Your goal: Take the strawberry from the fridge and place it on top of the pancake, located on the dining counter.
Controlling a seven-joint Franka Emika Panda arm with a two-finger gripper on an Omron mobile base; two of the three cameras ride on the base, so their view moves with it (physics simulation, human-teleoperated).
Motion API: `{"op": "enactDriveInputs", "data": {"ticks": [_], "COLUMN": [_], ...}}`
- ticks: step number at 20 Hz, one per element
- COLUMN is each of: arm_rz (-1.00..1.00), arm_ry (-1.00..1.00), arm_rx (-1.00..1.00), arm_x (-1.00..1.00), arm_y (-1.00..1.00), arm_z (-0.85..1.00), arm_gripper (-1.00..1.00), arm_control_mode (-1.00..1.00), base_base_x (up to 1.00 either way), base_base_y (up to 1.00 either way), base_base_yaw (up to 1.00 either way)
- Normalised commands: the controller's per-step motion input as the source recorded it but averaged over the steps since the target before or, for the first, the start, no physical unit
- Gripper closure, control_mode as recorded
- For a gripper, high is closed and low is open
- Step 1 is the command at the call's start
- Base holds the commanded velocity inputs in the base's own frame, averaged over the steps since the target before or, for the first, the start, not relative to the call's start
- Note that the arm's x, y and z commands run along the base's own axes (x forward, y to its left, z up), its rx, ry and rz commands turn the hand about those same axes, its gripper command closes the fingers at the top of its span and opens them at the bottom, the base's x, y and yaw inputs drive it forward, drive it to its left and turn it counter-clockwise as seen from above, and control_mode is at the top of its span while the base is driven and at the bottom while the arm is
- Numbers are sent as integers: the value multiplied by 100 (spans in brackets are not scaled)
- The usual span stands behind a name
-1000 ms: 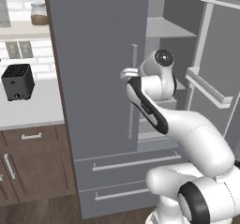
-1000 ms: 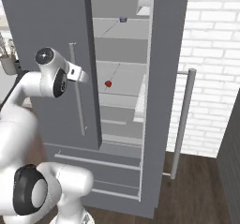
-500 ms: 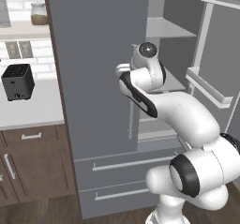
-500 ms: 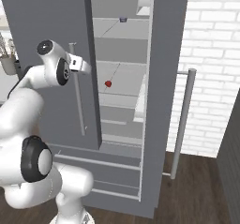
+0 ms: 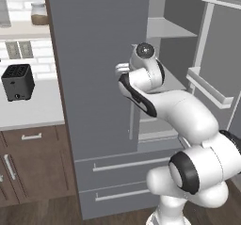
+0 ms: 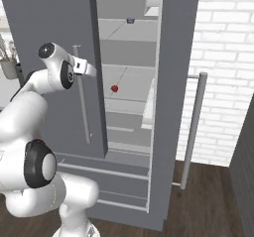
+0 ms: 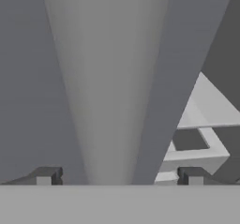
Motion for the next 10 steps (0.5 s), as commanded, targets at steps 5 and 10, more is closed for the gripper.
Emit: {"op": "enactDriveInputs", "data": {"ticks": [5,10], "arm_rz": [0,0], "arm_ry": [-16,-35], "arm_rx": [0,0], "arm_x": [19,-4], "arm_y": [0,0], "arm_z": [0,-2], "arm_gripper": [100,100], "arm_control_mode": [-100,-100], "base_base_x": [0,0], "base_base_y": [0,0], "base_base_yaw": [0,0]}}
